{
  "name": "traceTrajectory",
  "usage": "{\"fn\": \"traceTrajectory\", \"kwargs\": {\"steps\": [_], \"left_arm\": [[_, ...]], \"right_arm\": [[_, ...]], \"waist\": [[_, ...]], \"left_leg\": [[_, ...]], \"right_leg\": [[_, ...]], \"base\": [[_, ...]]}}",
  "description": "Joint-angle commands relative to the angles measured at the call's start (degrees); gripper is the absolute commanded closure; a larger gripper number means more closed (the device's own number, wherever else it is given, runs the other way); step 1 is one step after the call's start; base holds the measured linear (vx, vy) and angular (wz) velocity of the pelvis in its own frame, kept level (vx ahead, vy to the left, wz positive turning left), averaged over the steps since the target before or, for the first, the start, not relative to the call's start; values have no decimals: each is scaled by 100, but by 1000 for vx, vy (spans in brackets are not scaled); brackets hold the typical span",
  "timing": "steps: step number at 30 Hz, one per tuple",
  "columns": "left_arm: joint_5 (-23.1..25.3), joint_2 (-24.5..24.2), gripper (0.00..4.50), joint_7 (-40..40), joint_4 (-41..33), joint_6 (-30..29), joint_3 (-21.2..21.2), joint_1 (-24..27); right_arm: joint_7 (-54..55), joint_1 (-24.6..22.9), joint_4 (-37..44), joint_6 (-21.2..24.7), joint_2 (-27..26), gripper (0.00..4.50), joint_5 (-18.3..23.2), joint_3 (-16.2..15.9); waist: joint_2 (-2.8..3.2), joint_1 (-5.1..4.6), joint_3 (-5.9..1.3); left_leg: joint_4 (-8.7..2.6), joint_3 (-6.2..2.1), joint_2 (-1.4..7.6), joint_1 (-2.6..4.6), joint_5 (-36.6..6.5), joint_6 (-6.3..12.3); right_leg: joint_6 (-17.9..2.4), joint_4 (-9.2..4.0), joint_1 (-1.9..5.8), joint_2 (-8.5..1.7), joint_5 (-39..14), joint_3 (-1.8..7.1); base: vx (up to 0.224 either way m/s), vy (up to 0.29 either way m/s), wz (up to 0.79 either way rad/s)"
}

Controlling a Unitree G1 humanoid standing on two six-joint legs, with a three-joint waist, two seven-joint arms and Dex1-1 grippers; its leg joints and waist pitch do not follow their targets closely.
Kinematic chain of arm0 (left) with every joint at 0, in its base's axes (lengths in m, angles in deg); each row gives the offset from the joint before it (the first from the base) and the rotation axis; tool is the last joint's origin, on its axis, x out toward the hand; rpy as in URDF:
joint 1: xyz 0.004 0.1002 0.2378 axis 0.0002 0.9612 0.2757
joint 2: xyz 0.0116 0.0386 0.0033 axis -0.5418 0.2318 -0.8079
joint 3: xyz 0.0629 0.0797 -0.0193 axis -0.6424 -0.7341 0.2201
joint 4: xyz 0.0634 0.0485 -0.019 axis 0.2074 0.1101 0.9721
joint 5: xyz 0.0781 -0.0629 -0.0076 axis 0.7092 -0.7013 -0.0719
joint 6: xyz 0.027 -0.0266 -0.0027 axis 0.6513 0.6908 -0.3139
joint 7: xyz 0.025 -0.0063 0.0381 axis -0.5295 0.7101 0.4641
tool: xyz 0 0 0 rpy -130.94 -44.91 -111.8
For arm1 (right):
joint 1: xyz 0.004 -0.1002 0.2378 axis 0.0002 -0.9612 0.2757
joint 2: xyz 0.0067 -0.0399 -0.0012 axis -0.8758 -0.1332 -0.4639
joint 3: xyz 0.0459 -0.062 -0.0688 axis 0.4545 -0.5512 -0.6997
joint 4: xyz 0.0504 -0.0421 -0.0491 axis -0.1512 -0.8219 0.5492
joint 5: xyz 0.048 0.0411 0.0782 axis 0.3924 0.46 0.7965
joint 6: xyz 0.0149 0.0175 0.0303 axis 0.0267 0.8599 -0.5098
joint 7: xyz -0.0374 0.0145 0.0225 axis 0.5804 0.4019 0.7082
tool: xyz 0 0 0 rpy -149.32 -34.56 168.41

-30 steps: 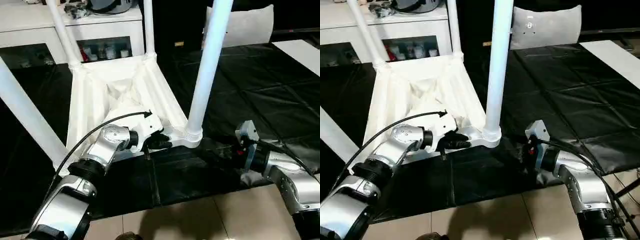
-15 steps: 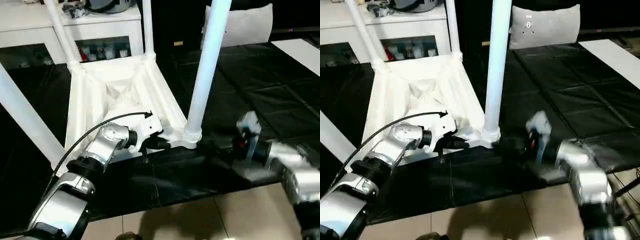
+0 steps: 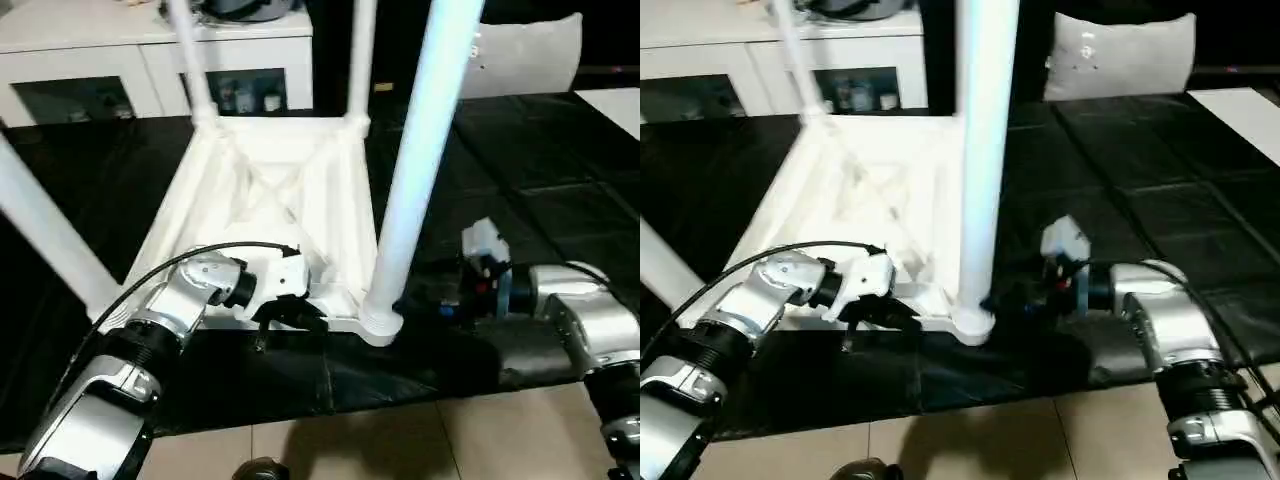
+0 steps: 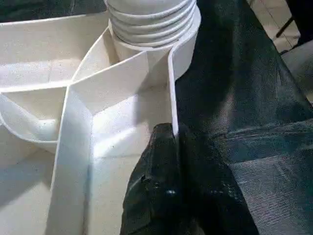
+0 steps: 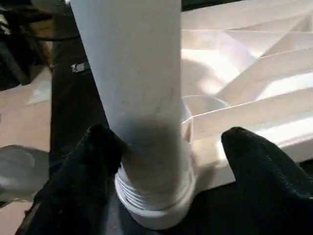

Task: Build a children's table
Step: Rotate leg to tighten

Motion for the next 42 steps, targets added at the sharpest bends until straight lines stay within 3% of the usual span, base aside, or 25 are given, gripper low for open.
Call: {"fn": "traceTrajectory", "kwargs": {"steps": [1, 8, 17, 20, 21, 23, 25, 27, 29, 30, 35, 36, 39, 40, 42], "left_arm": [[259, 84, 450, 218, -34, 192, -337, -34], [264, 94, 450, 166, -52, 198, -365, -20], [281, 110, 450, 123, 9, 181, -333, 17], [194, 304, 450, -434, 32, -428, -68, 47], [162, 367, 450, -577, 32, -593, 1, 44], [138, 502, 450, -903, 22, -908, 112, 36], [185, 709, 450, -1402, 36, -1209, 202, 11], [159, 827, 450, -1597, 54, -1325, 262, -1], [157, 990, 450, -1893, 127, -1464, 337, -60], [157, 1031, 450, -1960, 132, -1502, 357, -72], [88, 1621, 450, -2945, 241, -2052, 719, -269], [140, 1663, 450, -3059, 275, -2034, 715, -293], [214, 1707, 450, -3239, 332, -2018, 718, -328], [286, 1688, 450, -3276, 374, -1940, 700, -355], [367, 1578, 450, -3185, 412, -1769, 658, -364]], "right_arm": [[-299, 171, -84, -1, -27, 113, -56, -156], [-427, 284, -277, -52, -121, 162, -100, -247], [-687, 277, -366, 143, -157, 238, 20, -299], [-30, 90, -197, 816, -399, 247, 159, -74], [199, 50, -164, 766, -496, 249, 133, -29], [683, -47, -12, 812, -728, 250, 87, 8], [1801, -7, 17, 987, -1144, 250, -165, 100], [2312, 51, -48, 1031, -1339, 251, -260, 186], [2856, 135, -175, 1042, -1539, 251, -382, 280], [2983, 150, -194, 1056, -1585, 252, -407, 311], [4293, 254, -427, 893, -2163, 252, -627, 617], [4291, 246, -429, 845, -2201, 197, -569, 665], [4410, 224, -417, 779, -2268, 175, -486, 792], [4381, 182, -374, 689, -2265, 158, -420, 903], [4100, 62, -237, 529, -2136, 144, -341, 967]], "waist": [[-124, -45, -389], [-114, -9, -410], [-102, -7, -414], [-83, 4, -409], [-67, -6, -398], [-94, -35, -362], [-75, -83, -329], [-86, -229, -300], [-74, -323, -292], [-68, -375, -288], [-60, -487, -293], [-46, -487, -299], [-46, -474, -319], [9, -461, -338], [-25, -454, -354]], "left_leg": [[-376, -153, 431, 161, -1042, 405], [-357, -154, 428, 152, -834, 458], [-356, -154, 427, 156, -867, 451], [-352, -154, 424, 162, -849, 462], [-363, -148, 430, 158, -867, 455], [-405, -161, 419, 162, -1208, 255], [-442, -189, 409, 196, -1599, 47], [-500, -246, 386, 166, -1890, -178], [-504, -252, 384, 210, -2135, -264], [-500, -261, 360, 194, -2220, -266], [-492, -249, 345, 220, -2264, -243], [-490, -239, 343, 214, -2233, -195], [-492, -225, 351, 183, -2024, -78], [-482, -213, 350, 175, -1853, -17], [-464, -201, 344, 153, -1714, 73]], "right_leg": [[-1527, -369, 188, -435, -712, 257], [-1541, -334, 191, -432, -458, 254], [-1550, -335, 193, -426, -454, 251], [-1599, -332, 194, -425, -386, 251], [-1598, -330, 186, -415, -410, 259], [-1486, -401, 185, -441, -1001, 260], [-1312, -475, 168, -459, -1751, 271], [-1017, -535, 179, -473, -2416, 252], [-952, -574, 131, -454, -2563, 254], [-928, -584, 147, -452, -2637, 248], [-943, -626, 103, -430, -2521, 255], [-951, -635, 107, -424, -2398, 263], [-1052, -593, 134, -405, -1901, 276], [-1142, -557, 149, -401, -1543, 274], [-1183, -544, 182, -403, -1303, 272]], "base": [[0, 0, 0], [0, 0, 0], [0, 0, 0], [0, 0, 0], [0, 0, 0], [0, 0, 0], [0, 0, 0], [0, 0, 0], [0, 0, 0], [0, 0, 0], [0, 0, 0], [0, 0, 0], [0, 0, 0], [0, 0, 0], [0, 0, 0]]}}
